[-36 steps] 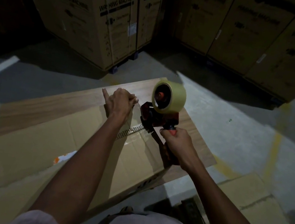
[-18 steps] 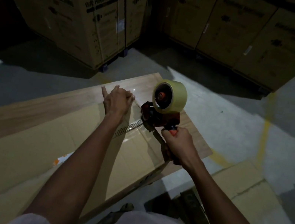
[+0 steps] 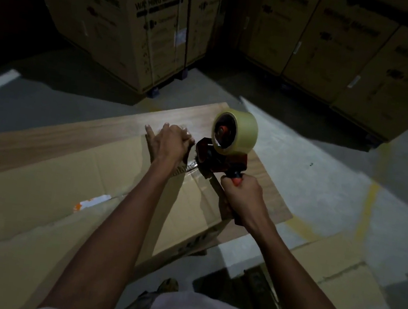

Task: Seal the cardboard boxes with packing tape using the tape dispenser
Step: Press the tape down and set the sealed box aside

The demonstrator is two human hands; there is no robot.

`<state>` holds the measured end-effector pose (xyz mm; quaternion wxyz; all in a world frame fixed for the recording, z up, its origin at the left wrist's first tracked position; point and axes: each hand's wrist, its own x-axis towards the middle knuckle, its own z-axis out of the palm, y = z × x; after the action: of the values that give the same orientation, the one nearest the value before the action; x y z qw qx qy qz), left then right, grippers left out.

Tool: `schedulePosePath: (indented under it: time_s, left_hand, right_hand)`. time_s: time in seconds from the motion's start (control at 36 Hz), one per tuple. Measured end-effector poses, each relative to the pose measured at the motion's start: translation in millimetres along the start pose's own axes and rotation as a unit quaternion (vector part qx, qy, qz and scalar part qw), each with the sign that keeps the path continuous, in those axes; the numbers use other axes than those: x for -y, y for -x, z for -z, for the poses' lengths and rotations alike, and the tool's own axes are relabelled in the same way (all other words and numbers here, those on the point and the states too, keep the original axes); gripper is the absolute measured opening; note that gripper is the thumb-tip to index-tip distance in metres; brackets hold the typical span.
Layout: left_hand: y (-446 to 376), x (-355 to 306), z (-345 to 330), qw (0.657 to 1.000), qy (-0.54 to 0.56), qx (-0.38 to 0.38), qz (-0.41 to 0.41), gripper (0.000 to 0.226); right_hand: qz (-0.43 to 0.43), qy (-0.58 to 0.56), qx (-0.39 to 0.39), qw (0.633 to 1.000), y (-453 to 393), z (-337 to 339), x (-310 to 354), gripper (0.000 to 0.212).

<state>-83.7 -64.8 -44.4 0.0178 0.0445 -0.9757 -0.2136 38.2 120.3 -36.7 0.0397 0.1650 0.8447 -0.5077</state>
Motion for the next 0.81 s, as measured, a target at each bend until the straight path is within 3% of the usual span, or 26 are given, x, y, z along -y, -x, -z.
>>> schedulePosePath:
  time_s: [0.31,0.81]
  left_hand:
    - [4,-25,21,0.996,-0.037,0.006,0.085,0.030]
    - [8,-20,11,0.999,-0.010,-0.008,0.043,0.028]
  right_hand:
    - [0.004,0.016,0.031,0.999,2,10,0,0.032]
    - [0.009,0.017,0.044,0.999,28,25,-19,0.022]
